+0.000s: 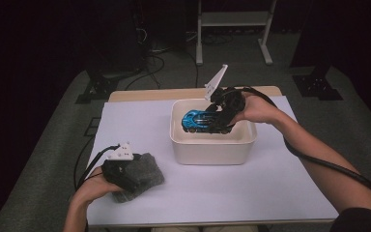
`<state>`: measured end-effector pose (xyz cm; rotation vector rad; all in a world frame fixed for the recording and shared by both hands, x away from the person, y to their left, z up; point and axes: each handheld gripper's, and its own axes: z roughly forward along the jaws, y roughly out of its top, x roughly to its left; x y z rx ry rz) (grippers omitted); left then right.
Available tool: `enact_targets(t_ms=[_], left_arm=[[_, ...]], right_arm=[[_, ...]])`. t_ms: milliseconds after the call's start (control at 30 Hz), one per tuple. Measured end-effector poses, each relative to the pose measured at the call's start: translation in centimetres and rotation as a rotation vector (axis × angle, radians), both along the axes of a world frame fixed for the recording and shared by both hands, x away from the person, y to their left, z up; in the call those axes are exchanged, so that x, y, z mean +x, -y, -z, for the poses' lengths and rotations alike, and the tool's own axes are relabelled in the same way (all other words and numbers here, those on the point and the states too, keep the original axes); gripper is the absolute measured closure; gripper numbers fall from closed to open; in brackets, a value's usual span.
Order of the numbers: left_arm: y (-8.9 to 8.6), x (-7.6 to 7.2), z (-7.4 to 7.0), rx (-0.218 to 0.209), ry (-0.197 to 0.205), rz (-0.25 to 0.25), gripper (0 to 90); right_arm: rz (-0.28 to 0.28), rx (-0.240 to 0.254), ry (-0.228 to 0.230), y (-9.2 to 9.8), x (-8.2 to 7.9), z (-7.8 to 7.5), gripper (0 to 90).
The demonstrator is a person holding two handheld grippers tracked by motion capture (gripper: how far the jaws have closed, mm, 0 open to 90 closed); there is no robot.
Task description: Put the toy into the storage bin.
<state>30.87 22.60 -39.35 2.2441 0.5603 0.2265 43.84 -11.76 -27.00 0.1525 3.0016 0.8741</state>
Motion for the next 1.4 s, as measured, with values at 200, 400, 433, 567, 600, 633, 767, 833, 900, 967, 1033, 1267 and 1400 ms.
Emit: enact_targets(t_ms=[200,400,433,567,600,633,767,833,900,967,1033,1267,1400], left_arm=[[-0.1,-0.1,0.0,-0.002,0.0,-0.005,3.1],[-0.1,0.0,0.0,-0.002,-0.005,-0.007,3.1],[-0.1,-0.1,0.0,-0.003,-0.004,-0.007,3.1],[-0.2,0.0,-0.1,-0.003,-0.001,-0.007,3.0],[-0.2,0.0,-0.1,-0.003,-0.001,-0.006,3.1],[-0.1,0.0,0.0,-0.004,-0.002,-0.006,3.1],[-0.1,0.0,0.0,-0.005,-0.004,-0.006,3.1],[-0.1,-0.1,0.1,-0.005,-0.005,-0.007,3.1],[-0.1,-0.1,0.0,-0.005,-0.005,-0.006,3.1],[-0.1,-0.1,0.0,-0.006,-0.006,-0.007,3.1],[-0.1,-0.1,0.1,-0.006,-0.005,-0.007,3.0],[-0.2,-0.1,0.0,-0.006,-0.006,-0.004,3.1],[-0.2,-0.1,0.0,-0.009,-0.004,-0.005,3.1]], right_arm=[[-0.002,-0.012,-0.023,-0.2,0.4,1.5,25.2],[-0.001,-0.023,-0.04,-0.4,0.8,2.7,25.2],[0.004,-0.026,-0.045,-0.4,0.8,2.9,25.2],[0.005,-0.026,-0.052,-0.4,1.0,3.4,25.2],[0.005,-0.028,-0.055,-0.5,1.0,3.5,25.2],[0.007,-0.032,-0.059,-0.5,1.0,3.6,25.2],[0.011,-0.033,-0.063,-0.5,1.2,4.1,25.2],[0.013,-0.042,-0.069,-0.5,1.4,4.4,25.2],[0.012,-0.05,-0.077,-0.6,1.5,4.8,25.2],[0.015,-0.053,-0.085,-0.6,1.6,5.2,25.2],[0.017,-0.056,-0.088,-0.6,1.7,5.5,25.2],[0.015,-0.076,-0.109,-1.1,2.0,6.5,25.2],[0.014,-0.085,-0.116,-1.3,2.1,6.9,25.2]])
